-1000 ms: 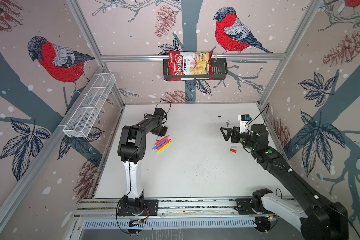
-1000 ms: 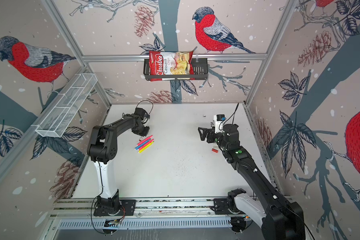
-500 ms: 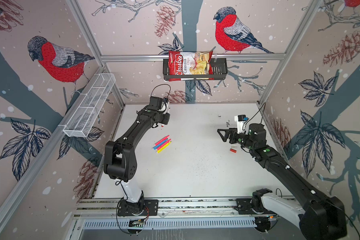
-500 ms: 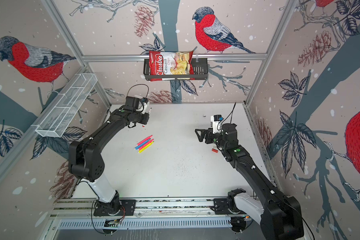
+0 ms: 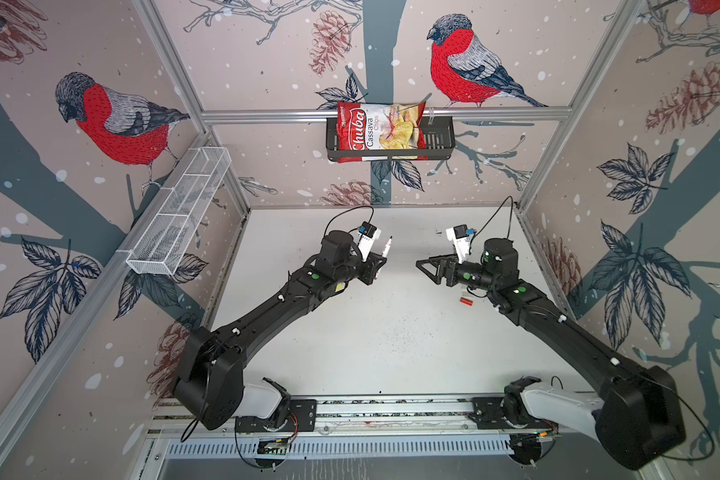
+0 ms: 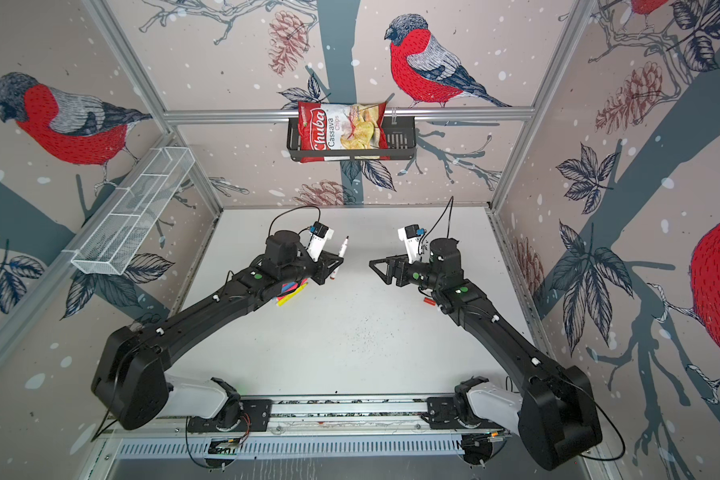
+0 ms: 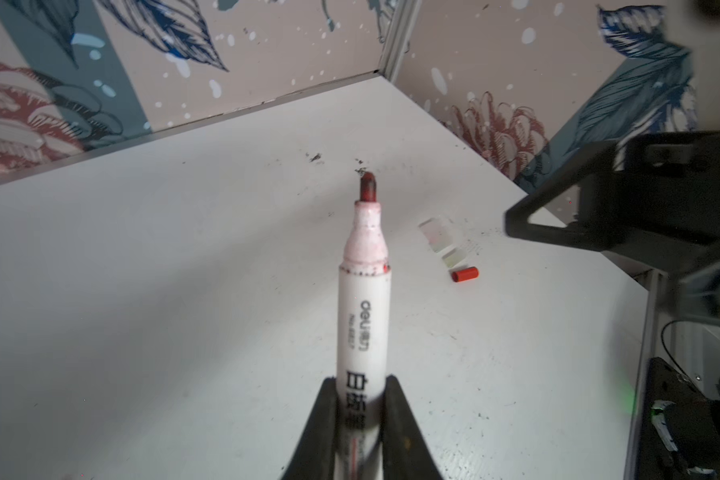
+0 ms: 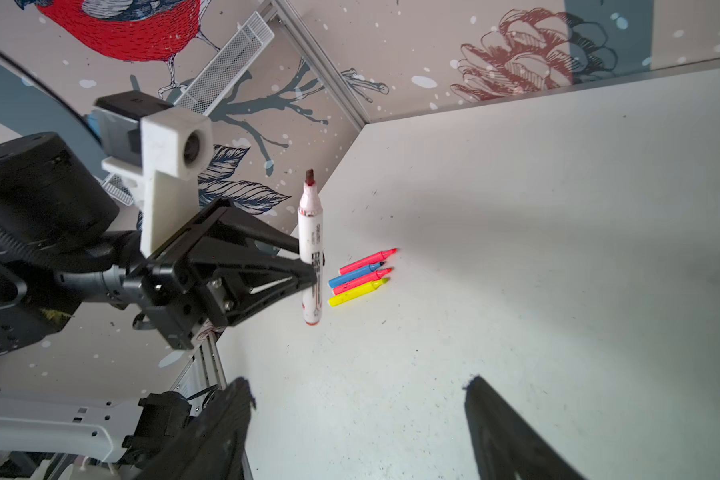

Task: Insert the pens into the pen caps
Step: 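Lift the white marker upright with the left gripper toward the right gripper, then hold the white marker up while the right gripper moves over the caps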

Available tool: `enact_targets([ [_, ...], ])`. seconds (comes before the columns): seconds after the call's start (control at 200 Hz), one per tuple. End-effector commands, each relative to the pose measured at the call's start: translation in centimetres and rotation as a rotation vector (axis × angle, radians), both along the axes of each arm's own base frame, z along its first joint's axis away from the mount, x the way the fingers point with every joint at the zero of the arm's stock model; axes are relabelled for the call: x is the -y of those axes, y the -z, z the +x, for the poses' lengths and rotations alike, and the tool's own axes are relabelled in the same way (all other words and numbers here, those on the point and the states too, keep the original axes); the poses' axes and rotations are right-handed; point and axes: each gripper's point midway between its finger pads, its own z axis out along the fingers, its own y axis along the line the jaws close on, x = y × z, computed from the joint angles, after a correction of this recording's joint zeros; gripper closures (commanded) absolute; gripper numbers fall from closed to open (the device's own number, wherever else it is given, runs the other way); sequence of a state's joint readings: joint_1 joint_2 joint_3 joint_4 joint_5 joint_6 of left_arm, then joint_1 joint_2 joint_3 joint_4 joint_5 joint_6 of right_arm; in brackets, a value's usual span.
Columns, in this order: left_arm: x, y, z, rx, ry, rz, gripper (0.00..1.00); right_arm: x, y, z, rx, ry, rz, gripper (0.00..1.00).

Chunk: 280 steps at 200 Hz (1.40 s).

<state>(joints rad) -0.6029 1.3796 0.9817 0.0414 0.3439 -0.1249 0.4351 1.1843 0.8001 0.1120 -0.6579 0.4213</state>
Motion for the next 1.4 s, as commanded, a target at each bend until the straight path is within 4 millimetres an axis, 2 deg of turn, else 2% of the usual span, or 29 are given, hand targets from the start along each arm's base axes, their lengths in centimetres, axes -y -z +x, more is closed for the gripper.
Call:
enact_targets([
  [0.0,1.7,-2.3,-0.7,0.066,0.019,-0.112,0.84,-1.9,-1.0,0.0,0.041,-0.049,0.004,0.26],
  [0.085,2.2,-2.0,-1.6,0.056,0.036,-0.132,0.84,-3.0,-1.7,-0.1,0.063,-0.068,-0.005,0.31],
  [0.12,2.3,-1.9,-1.9,0.050,0.041,-0.143,0.84,-3.5,-0.8,0.3,0.044,-0.070,-0.020,0.33],
  [0.27,2.3,-1.5,-3.0,0.034,0.054,-0.190,0.84,-4.7,-1.0,0.6,0.048,-0.083,-0.013,0.39],
  [0.385,2.2,-0.8,-3.3,0.024,0.048,-0.186,0.84,-5.6,-0.7,0.8,0.042,-0.093,-0.015,0.48],
  [0.575,2.0,-0.7,-3.7,0.021,0.047,-0.199,0.84,-6.7,-0.4,1.0,0.034,-0.111,-0.011,0.52],
  [0.78,2.3,-0.7,-3.4,0.014,0.042,-0.208,0.84,-7.0,-0.2,0.8,0.032,-0.113,-0.015,0.70],
  [0.936,2.7,-0.4,-3.3,-0.002,0.056,-0.208,0.83,-6.5,-0.2,0.6,0.048,-0.102,-0.022,0.98],
  [1.061,3.5,0.0,-4.1,-0.034,0.110,-0.201,0.80,-6.1,-0.8,0.3,0.073,-0.093,-0.019,0.99],
  [1.156,3.7,0.8,-4.2,-0.069,0.125,-0.164,0.62,-5.8,-1.1,0.4,0.082,-0.083,-0.020,0.99],
  [1.211,3.7,1.3,-4.4,-0.084,0.129,-0.141,0.59,-5.7,-1.2,0.4,0.085,-0.081,-0.023,0.99],
  [1.326,3.7,2.1,-4.3,-0.108,0.123,-0.109,0.59,-5.6,-1.5,0.4,0.089,-0.081,-0.020,0.99],
  [1.396,3.7,2.1,-4.3,-0.110,0.120,-0.111,0.63,-5.5,-1.6,0.3,0.091,-0.083,-0.018,0.99],
])
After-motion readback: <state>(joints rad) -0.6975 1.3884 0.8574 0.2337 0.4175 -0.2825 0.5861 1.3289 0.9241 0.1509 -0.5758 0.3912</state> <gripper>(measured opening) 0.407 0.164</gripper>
